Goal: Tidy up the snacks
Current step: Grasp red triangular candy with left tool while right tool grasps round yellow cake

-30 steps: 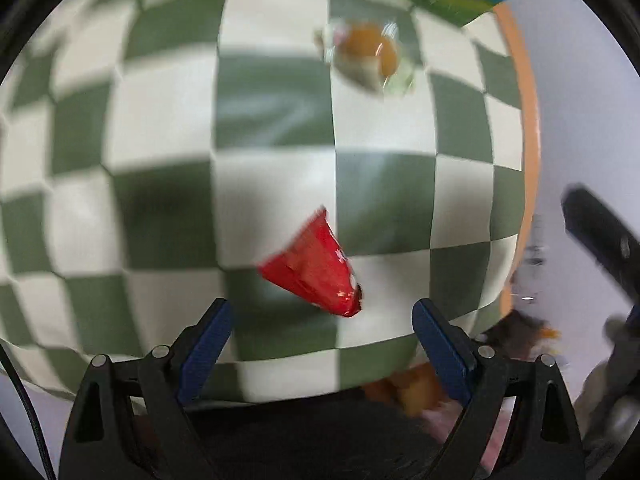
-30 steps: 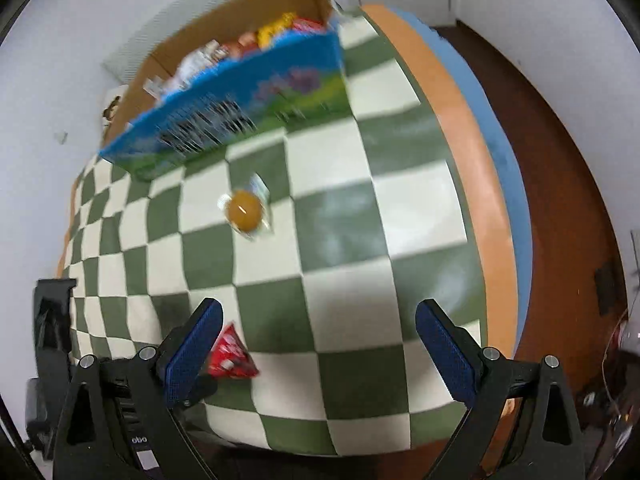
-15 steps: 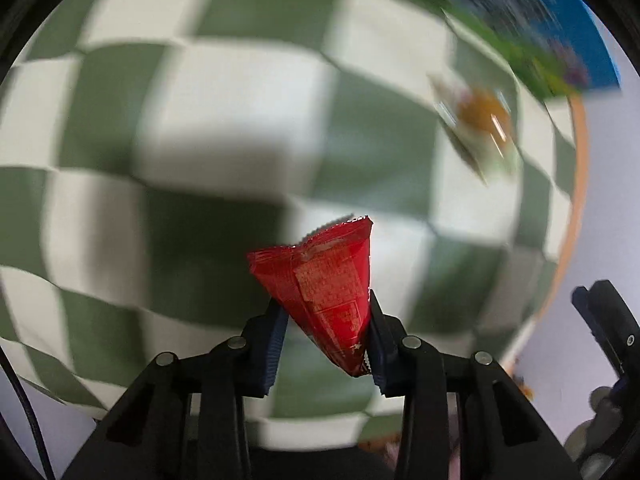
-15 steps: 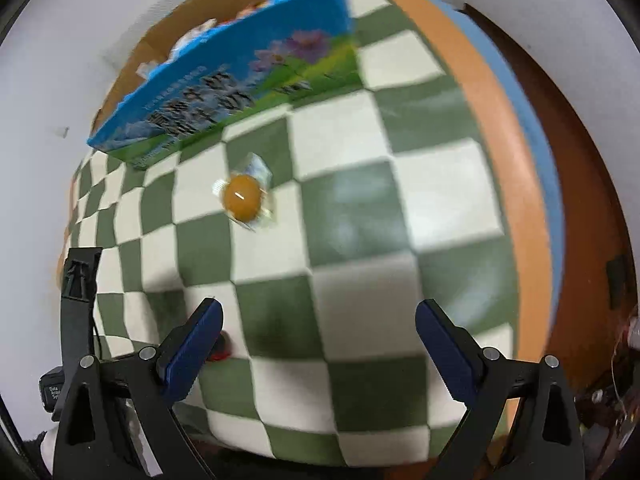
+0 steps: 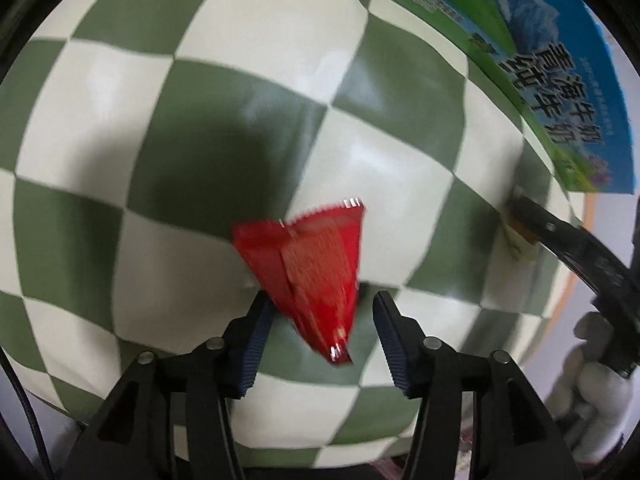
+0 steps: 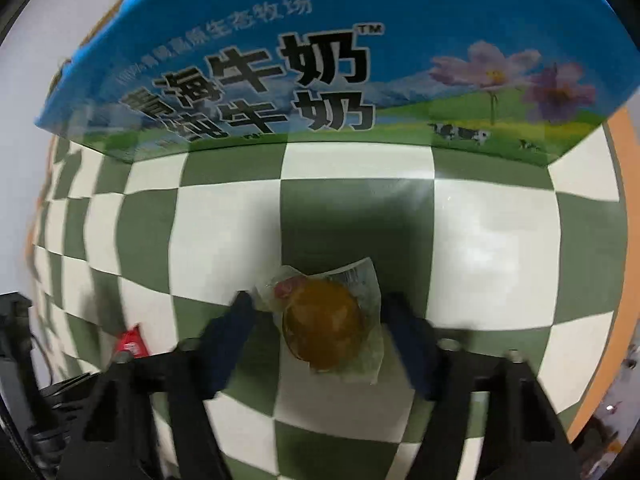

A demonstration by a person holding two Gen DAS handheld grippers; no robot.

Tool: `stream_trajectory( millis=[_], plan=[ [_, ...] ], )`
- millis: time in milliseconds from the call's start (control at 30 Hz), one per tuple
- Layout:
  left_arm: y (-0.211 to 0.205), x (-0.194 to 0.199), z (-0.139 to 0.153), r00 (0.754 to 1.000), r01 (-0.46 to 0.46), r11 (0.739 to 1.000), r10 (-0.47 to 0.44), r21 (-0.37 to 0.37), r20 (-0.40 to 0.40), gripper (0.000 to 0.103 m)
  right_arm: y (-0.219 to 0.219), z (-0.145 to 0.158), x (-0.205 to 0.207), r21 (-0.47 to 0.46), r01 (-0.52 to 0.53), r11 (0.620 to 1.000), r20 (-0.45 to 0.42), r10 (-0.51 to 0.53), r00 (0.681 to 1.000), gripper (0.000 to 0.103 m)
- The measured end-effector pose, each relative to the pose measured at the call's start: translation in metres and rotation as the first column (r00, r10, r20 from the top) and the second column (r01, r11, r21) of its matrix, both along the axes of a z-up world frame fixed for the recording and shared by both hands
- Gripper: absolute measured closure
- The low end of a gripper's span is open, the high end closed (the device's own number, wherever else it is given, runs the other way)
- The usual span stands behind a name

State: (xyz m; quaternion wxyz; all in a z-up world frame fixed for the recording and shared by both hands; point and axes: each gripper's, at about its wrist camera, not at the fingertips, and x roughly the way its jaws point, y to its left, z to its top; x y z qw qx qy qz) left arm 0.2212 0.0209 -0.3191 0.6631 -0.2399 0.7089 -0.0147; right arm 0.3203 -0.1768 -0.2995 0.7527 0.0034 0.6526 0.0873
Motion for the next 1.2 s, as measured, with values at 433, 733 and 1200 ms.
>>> stream_trajectory(
  millis=[433,733,1200],
  plan=[
    [0.010,-0.018,0.044,0.997,-0.070,0.998,0.070,-0.001,0.034,0.041,-0.018,-0.015,-0.105,0.055,-0.028,0.998,-0.125,0.035,0.991,0.052],
    [0.024,0.034,0.005,0.989,-0.143,0.986,0.139,-0.080,-0.048,0.042,-0.030,-0.028,-0.118,0.044,0.041,0.998,-0.123,-0.035,0.992,0.051],
    [-0.031,-0.016,-0.006,0.970,0.240,0.947,-0.242,0.215,-0.016,0.064,-0.013,-0.031,-0.132,0.034,0.030,0.999,-0.134,-0.026,0.991,0.052]
  ],
)
